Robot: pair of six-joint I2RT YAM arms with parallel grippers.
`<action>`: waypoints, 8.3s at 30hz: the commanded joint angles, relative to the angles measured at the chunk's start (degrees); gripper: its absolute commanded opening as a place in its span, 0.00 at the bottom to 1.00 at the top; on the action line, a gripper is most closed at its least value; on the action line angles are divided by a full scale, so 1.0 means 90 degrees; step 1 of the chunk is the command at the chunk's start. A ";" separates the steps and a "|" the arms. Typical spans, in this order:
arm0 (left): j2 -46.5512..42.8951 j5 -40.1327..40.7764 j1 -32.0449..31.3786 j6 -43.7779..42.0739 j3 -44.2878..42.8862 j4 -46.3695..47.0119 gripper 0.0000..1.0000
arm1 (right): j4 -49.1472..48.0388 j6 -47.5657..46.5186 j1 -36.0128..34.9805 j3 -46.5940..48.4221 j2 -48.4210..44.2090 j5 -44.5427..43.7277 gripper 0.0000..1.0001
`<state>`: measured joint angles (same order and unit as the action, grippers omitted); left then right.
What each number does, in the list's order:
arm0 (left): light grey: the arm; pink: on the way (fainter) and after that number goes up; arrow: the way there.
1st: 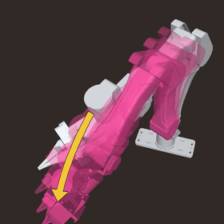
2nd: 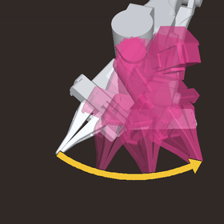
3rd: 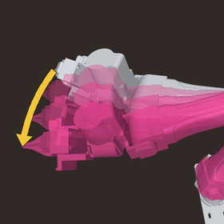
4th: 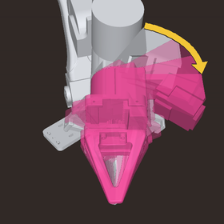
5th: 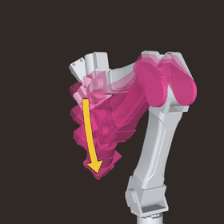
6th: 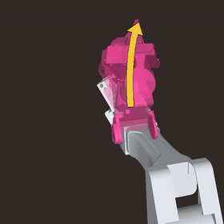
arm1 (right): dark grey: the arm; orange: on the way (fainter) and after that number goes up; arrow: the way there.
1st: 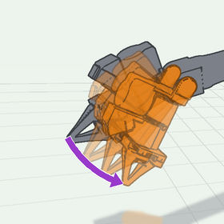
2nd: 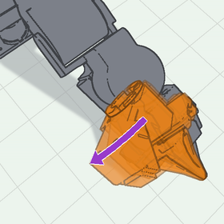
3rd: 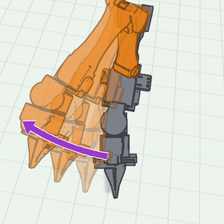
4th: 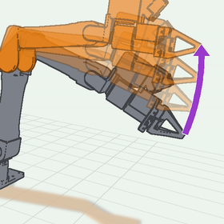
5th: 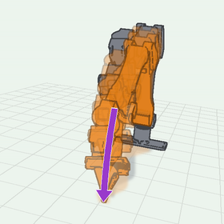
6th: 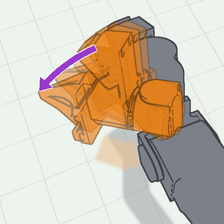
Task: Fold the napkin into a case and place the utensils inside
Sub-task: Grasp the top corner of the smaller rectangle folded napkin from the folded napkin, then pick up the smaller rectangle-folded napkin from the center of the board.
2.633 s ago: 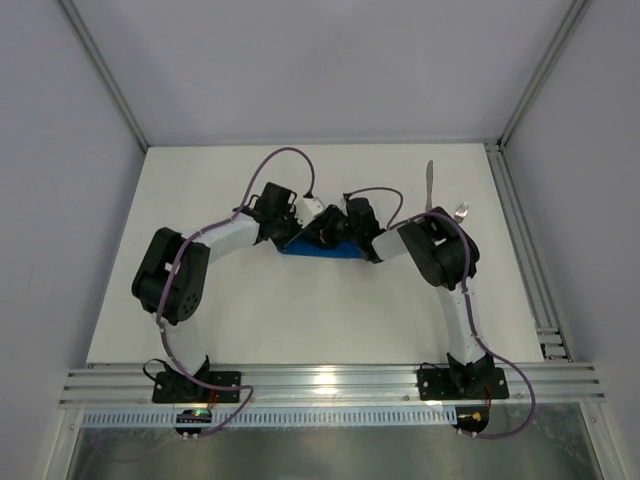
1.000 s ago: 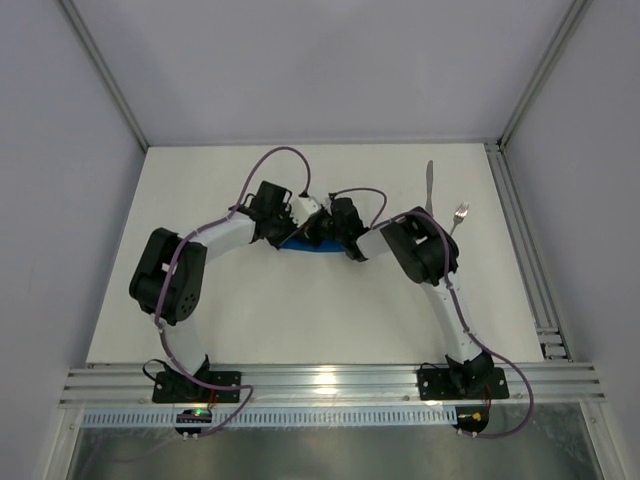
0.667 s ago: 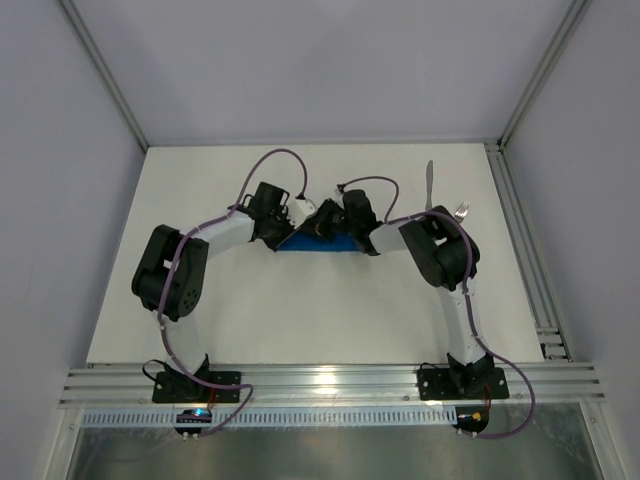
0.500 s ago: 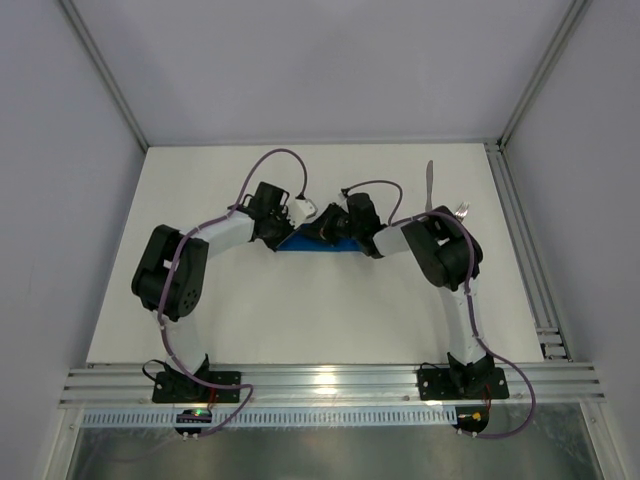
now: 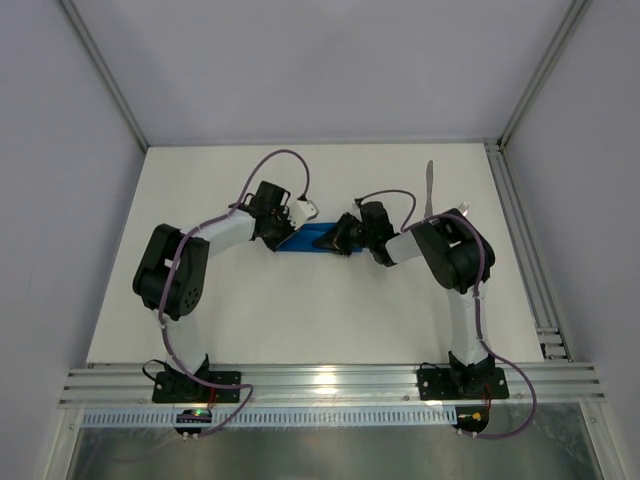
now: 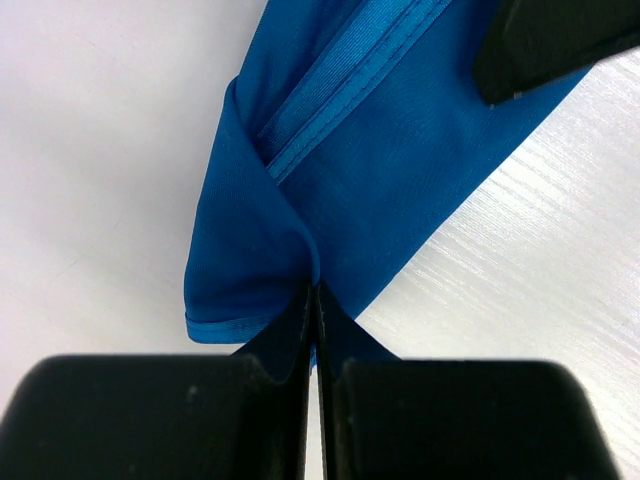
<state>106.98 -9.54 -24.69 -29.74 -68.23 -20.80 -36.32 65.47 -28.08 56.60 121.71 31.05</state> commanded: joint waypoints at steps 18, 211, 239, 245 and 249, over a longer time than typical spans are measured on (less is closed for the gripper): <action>-0.0325 0.0103 -0.0177 -0.1080 0.0647 -0.0365 0.00 | -0.0418 0.0773 0.0092 0.0478 0.0432 -0.0785 0.11; 0.1022 -0.1265 -0.0304 -0.1177 -0.3318 -0.2650 0.64 | 0.3575 -0.4959 0.1381 0.0498 -0.0877 0.1208 0.04; 0.2537 -0.1059 -0.0353 -0.1911 -0.4128 -0.3548 0.69 | 0.3869 -0.5312 0.1371 0.0733 -0.0769 0.1462 0.04; 0.2547 -0.1205 -0.0353 -0.1999 -0.4079 -0.3646 0.37 | 0.3889 -0.5380 0.1371 0.0733 -0.0818 0.1521 0.04; 0.2528 -0.1332 -0.0353 -0.2057 -0.4089 -0.3753 0.19 | 0.3898 -0.5409 0.1372 0.0752 -0.0857 0.1540 0.04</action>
<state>128.77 -20.93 -27.83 -47.05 -104.25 -53.71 -1.41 18.31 -15.29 61.52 114.50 43.99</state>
